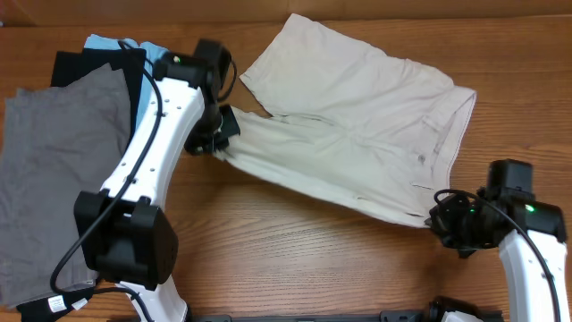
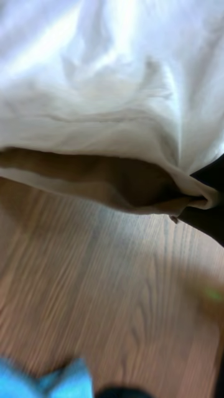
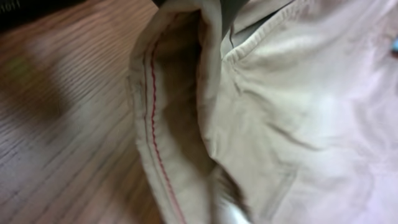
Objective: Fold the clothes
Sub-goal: 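Lift the bottom half with both grippers and fold it up over the top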
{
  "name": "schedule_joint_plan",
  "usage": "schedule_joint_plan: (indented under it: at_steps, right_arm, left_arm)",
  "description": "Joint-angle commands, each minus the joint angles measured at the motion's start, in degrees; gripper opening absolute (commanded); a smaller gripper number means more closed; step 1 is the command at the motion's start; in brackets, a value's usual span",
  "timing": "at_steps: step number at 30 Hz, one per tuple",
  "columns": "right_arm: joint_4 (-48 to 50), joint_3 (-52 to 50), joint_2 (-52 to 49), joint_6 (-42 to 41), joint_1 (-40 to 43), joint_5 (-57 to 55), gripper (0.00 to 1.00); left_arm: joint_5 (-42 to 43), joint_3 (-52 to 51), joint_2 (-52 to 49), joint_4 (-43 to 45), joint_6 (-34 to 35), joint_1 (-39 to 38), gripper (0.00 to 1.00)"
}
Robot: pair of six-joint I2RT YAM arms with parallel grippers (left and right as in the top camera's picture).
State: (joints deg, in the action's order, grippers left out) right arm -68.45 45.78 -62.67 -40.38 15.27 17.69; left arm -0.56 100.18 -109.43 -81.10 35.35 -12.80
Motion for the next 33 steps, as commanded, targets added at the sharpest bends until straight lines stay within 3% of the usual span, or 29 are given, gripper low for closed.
schedule_joint_plan:
  at_steps: [1,8,15,23,33]
  right_arm:
    - [-6.14,6.47,5.64,2.78,0.13,-2.01,0.04]
    - [-16.94,12.94,14.25,2.95,0.13,-2.19,0.04]
    - [-21.75,13.81,16.33,2.91,0.13,-3.54,0.04]
    - [-15.04,13.81,13.42,-0.31,0.24,-11.37,0.04]
    - [-3.26,13.81,-2.95,-0.35,0.24,-15.74,0.04]
  left_arm:
    - [-8.0,9.11,1.49,-4.02,-2.78,1.57,0.04]
    - [-8.04,16.26,6.78,-9.73,-5.64,4.66,0.04]
    - [-7.72,16.33,11.06,-8.24,-6.73,4.11,0.04]
    - [-7.34,16.24,5.2,2.95,-7.52,0.42,0.04]
    - [-5.29,16.24,-8.04,19.39,-7.54,-1.07,0.04]
